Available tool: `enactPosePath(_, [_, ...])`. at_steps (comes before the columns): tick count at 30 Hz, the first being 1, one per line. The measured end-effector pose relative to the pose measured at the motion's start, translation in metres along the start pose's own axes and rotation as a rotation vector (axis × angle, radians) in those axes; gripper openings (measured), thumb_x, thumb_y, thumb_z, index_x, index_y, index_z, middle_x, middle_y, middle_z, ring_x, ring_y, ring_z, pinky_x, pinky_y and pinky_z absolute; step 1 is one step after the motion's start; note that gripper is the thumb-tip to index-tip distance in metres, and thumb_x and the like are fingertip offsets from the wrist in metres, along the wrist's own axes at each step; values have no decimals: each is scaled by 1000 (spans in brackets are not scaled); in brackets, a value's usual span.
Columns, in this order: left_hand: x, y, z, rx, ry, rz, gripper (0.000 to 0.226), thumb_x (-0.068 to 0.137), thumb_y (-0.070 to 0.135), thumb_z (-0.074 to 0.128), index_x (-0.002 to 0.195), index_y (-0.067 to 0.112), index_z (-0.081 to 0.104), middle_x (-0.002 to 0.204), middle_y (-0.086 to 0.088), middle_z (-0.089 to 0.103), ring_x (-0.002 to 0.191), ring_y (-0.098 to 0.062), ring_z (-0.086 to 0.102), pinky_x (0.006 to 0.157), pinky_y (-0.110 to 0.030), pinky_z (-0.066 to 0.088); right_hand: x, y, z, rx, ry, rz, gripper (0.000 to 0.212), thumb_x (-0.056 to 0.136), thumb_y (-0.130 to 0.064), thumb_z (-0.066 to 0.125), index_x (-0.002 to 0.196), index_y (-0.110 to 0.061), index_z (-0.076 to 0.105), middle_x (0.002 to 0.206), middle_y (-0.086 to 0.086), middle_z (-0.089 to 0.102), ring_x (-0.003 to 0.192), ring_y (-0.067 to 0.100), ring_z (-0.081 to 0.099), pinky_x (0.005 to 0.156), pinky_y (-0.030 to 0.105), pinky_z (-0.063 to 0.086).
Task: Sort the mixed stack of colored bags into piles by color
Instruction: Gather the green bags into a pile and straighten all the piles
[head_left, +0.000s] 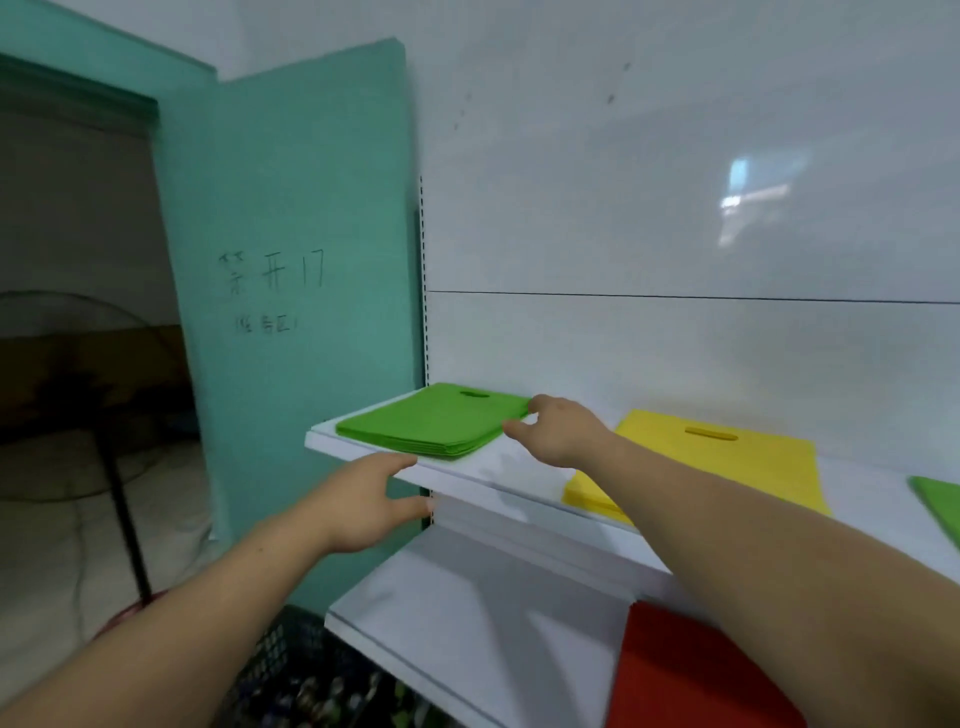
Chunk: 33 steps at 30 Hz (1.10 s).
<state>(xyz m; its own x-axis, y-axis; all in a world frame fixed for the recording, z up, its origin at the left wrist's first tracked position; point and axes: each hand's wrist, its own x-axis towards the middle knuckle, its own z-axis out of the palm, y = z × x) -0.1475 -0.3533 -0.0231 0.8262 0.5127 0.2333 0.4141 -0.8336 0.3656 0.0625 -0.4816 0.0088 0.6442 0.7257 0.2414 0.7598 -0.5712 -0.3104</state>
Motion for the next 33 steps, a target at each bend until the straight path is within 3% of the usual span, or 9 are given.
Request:
enactPosePath(4, [19, -35, -5, 5, 6, -39, 70, 85, 51, 61, 144, 23, 36, 152, 1, 34, 138, -15, 32, 110, -23, 24, 40, -23, 24, -9, -36, -15, 72, 95, -57, 39, 146, -8, 32, 152, 9, 35, 138, 27, 34, 109, 34, 31])
enactPosePath(10, [85, -82, 2, 2, -18, -45, 70, 85, 52, 60, 145, 25, 35, 152, 3, 32, 139, -13, 31, 110, -24, 25, 111, -25, 65, -1, -67, 37, 73, 95, -56, 38, 145, -4, 32, 151, 12, 35, 138, 28, 35, 109, 35, 32])
enactPosePath(18, [200, -126, 18, 0, -51, -17, 68, 85, 49, 62, 143, 24, 38, 151, 0, 36, 136, -18, 36, 108, -28, 29, 199, -4, 99, -48, 15, 218, 66, 96, -55, 39, 135, -1, 44, 139, 17, 47, 127, 33, 45, 100, 34, 38])
enactPosePath(24, [269, -166, 24, -1, -24, -17, 47, 90, 38, 60, 134, 21, 52, 146, -5, 43, 132, -23, 41, 109, -31, 32, 223, 5, 128, 69, 7, 450, 87, 79, -75, 47, 134, -9, 44, 136, 16, 49, 122, 35, 49, 100, 41, 44])
enactPosePath(28, [299, -194, 29, -70, -102, 7, 46, 86, 32, 67, 130, 22, 56, 146, -4, 43, 131, -22, 42, 105, -27, 30, 230, 10, 136, 136, 57, 491, 69, 77, -61, 64, 124, -13, 49, 127, 11, 56, 115, 31, 54, 96, 40, 46])
enactPosePath(31, [310, -209, 40, -239, -148, 24, 44, 83, 36, 70, 125, 27, 60, 146, 0, 42, 132, -19, 40, 109, -30, 28, 229, 13, 140, 220, 127, 514, 62, 80, -45, 70, 128, -14, 46, 129, 10, 56, 115, 28, 54, 96, 35, 44])
enactPosePath(33, [318, -218, 47, -266, -142, 53, 44, 82, 42, 69, 124, 32, 60, 148, 4, 40, 133, -18, 39, 111, -33, 27, 227, 12, 142, 269, 196, 501, 58, 83, -34, 70, 132, -16, 46, 125, 11, 58, 101, 25, 57, 86, 27, 44])
